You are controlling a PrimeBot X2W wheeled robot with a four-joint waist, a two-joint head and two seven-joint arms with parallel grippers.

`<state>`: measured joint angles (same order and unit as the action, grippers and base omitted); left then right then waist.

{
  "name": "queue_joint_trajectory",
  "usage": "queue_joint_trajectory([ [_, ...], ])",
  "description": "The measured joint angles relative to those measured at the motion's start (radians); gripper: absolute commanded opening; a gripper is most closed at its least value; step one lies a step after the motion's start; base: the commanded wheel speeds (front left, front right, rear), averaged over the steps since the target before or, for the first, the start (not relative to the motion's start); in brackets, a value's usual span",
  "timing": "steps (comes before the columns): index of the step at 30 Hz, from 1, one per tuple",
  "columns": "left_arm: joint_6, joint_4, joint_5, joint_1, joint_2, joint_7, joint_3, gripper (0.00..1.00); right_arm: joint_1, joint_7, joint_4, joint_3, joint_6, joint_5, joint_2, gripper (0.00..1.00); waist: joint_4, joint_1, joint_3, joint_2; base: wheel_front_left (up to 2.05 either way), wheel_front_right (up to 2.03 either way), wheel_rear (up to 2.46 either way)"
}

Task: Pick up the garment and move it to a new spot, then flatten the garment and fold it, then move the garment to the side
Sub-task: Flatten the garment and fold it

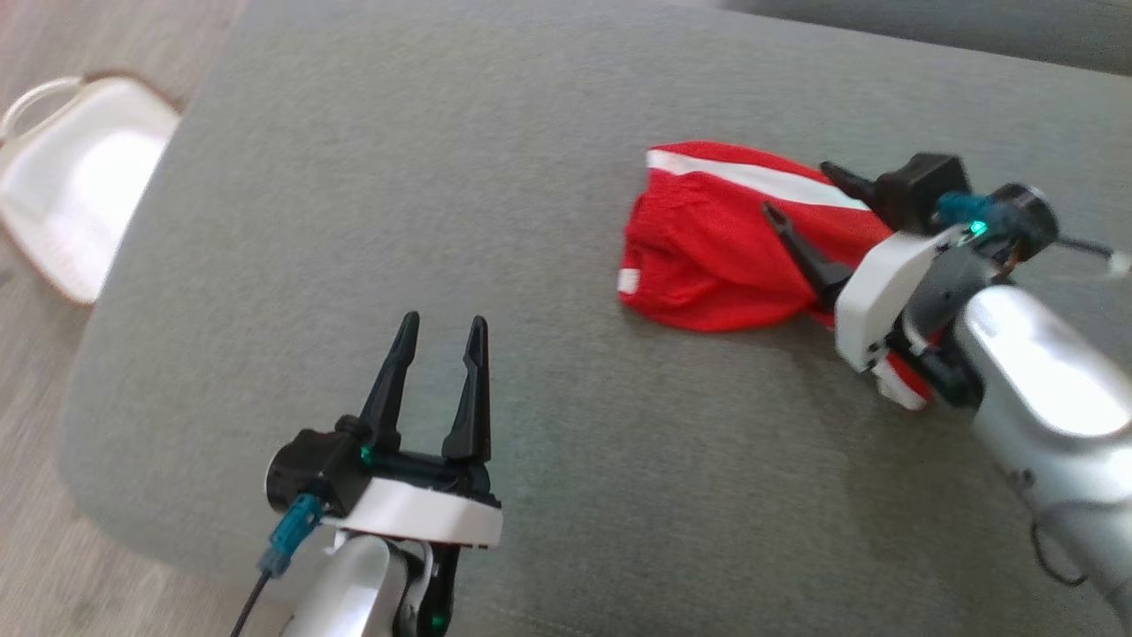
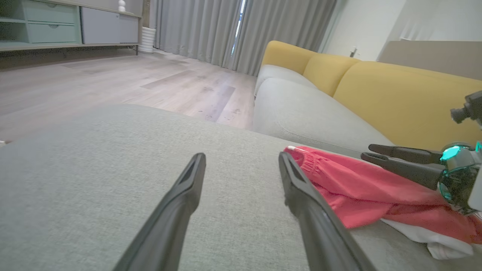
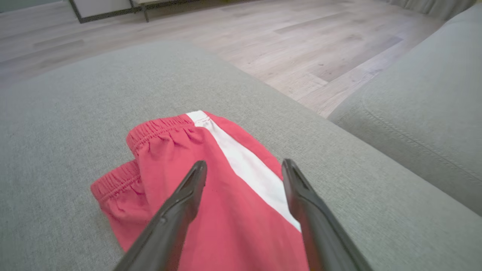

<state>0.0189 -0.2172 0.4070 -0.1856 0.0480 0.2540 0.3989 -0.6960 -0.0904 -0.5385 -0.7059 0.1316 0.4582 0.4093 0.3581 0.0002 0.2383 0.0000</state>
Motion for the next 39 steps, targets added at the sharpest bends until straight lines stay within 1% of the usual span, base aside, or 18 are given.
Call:
queue_joint_trajectory([
  [3, -0.020, 0.007, 0.017, -0.011, -0.001, 0.000, 0.007, 1.00, -0.044, -0.002, -0.059, -0.041, 0.000, 0.044, 0.021, 1.00, 0.036, -0.0001, 0.016, 0.0000, 0.00, 0.00, 0.00],
  [10, -0.032, 0.019, 0.026, -0.019, -0.002, 0.000, 0.023, 1.00, -0.094, -0.003, -0.160, -0.159, 0.000, 0.119, 0.051, 1.00, 0.097, -0.0001, 0.046, 0.0000, 0.00, 0.00, 0.00],
  [11, -0.034, 0.019, 0.028, -0.019, -0.002, 0.000, 0.024, 1.00, -0.100, -0.003, -0.172, -0.170, 0.000, 0.128, 0.053, 0.83, 0.102, -0.0001, 0.048, 0.0000, 0.00, 0.00, 0.00],
  [12, -0.038, 0.020, 0.035, -0.019, -0.002, 0.000, 0.026, 1.00, -0.106, -0.002, -0.185, -0.181, 0.000, 0.139, 0.054, 0.00, 0.106, -0.0001, 0.050, 0.0000, 0.00, 0.00, 0.00],
  [14, -0.041, 0.021, 0.037, -0.019, -0.002, 0.000, 0.027, 1.00, -0.118, 0.006, -0.196, -0.200, 0.000, 0.152, 0.058, 0.00, 0.109, -0.0002, 0.053, 0.0000, 0.00, 0.00, 0.00],
  [18, -0.047, 0.021, 0.044, -0.019, -0.002, 0.000, 0.037, 1.00, -0.155, 0.076, -0.237, -0.203, 0.000, 0.158, 0.060, 0.00, 0.107, -0.0002, 0.052, 0.0000, 0.00, 0.00, 0.00],
  [23, -0.047, 0.021, 0.044, -0.019, -0.002, 0.000, 0.039, 1.00, -0.241, 0.192, -0.308, -0.159, 0.000, 0.134, 0.056, 0.00, 0.093, -0.0002, 0.037, 0.0000, 0.00, 0.00, 0.00],
  [24, -0.047, 0.021, 0.044, -0.019, -0.002, 0.000, 0.039, 1.00, -0.241, 0.192, -0.308, -0.159, 0.000, 0.134, 0.056, 0.00, 0.093, -0.0002, 0.037, 0.0000, 0.00, 0.00, 0.00],
  [29, -0.047, 0.015, 0.040, -0.019, -0.002, 0.000, 0.031, 1.00, -0.344, 0.290, -0.399, -0.071, 0.000, 0.084, 0.038, 0.00, 0.076, -0.0002, 0.005, 0.0000, 0.00, 0.00, 0.00],
  [33, -0.045, 0.010, 0.027, -0.014, -0.002, 0.000, 0.018, 1.00, -0.424, 0.326, -0.441, 0.004, 0.000, 0.034, 0.027, 0.00, 0.060, -0.0003, -0.033, 0.0000, 0.00, 0.00, 0.00],
  [36, -0.045, 0.010, 0.014, -0.008, -0.002, 0.000, 0.007, 1.00, -0.464, 0.340, -0.437, 0.041, 0.000, -0.006, 0.013, 0.00, 0.048, -0.0003, -0.062, 0.0000, 0.00, 0.00, 0.00],
  [39, -0.045, 0.021, 0.014, 0.002, -0.002, 0.000, -0.016, 1.00, -0.462, 0.341, -0.390, 0.074, 0.000, -0.050, 0.006, 0.00, 0.036, -0.0003, -0.087, 0.0000, 0.00, 0.00, 0.00],
])
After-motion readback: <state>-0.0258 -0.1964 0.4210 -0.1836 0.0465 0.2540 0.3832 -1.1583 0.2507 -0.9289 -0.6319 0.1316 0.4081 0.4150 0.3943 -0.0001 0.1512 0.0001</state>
